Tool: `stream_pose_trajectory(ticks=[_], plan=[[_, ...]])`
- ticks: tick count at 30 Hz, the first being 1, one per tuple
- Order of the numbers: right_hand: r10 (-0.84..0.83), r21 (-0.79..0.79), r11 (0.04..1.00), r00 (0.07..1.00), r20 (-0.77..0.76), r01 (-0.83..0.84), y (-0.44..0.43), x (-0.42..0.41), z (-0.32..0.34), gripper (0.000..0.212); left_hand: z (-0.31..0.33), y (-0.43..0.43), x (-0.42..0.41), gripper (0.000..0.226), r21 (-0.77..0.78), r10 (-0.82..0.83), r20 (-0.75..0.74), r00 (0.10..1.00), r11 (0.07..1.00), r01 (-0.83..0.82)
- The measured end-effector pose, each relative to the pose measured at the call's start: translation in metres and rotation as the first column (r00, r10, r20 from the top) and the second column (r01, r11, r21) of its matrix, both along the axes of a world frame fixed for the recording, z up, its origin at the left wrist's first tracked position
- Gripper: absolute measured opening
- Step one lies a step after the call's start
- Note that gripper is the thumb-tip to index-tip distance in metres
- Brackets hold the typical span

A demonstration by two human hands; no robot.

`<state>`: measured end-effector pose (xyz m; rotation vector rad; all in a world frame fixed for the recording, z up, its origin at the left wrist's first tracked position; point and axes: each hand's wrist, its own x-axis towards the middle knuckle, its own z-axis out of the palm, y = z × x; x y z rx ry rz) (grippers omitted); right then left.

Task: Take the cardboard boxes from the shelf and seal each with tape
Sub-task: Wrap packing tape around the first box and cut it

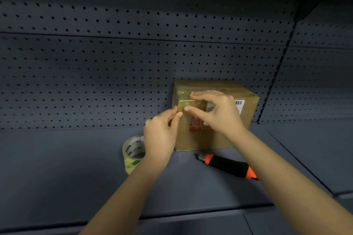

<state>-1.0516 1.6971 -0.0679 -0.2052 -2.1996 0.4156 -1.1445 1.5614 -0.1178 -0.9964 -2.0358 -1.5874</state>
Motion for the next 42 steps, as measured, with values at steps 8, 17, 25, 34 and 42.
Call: stream_pose_trajectory(ticks=[8,17,25,34,42], plan=[[-0.01,0.138,0.99,0.999,0.034,0.005,0.006,-0.005,-0.006,0.039,0.003,0.001,0.006,0.025,0.014,0.031,0.04,0.999,0.999,-0.032],[0.207,0.075,0.974,0.975,0.078,-0.213,0.02,0.029,0.012,0.041,0.011,-0.013,0.033,0.022,0.055,-0.077,0.023,0.997,0.996,0.075],[0.238,0.072,0.966,0.961,0.139,-0.249,0.024,0.048,0.005,0.035,0.022,0.002,0.018,0.047,-0.12,-0.317,-0.194,0.928,0.947,0.298],[0.136,0.292,0.946,0.99,0.043,-0.143,0.034,0.039,-0.005,0.051,0.005,0.021,0.009,0.052,-0.165,-0.235,-0.384,0.893,0.969,0.184],[0.264,0.076,0.954,0.93,0.254,-0.291,0.04,0.058,0.021,0.036,-0.001,0.015,0.023,0.045,-0.147,-0.351,-0.146,0.925,0.932,0.331]])
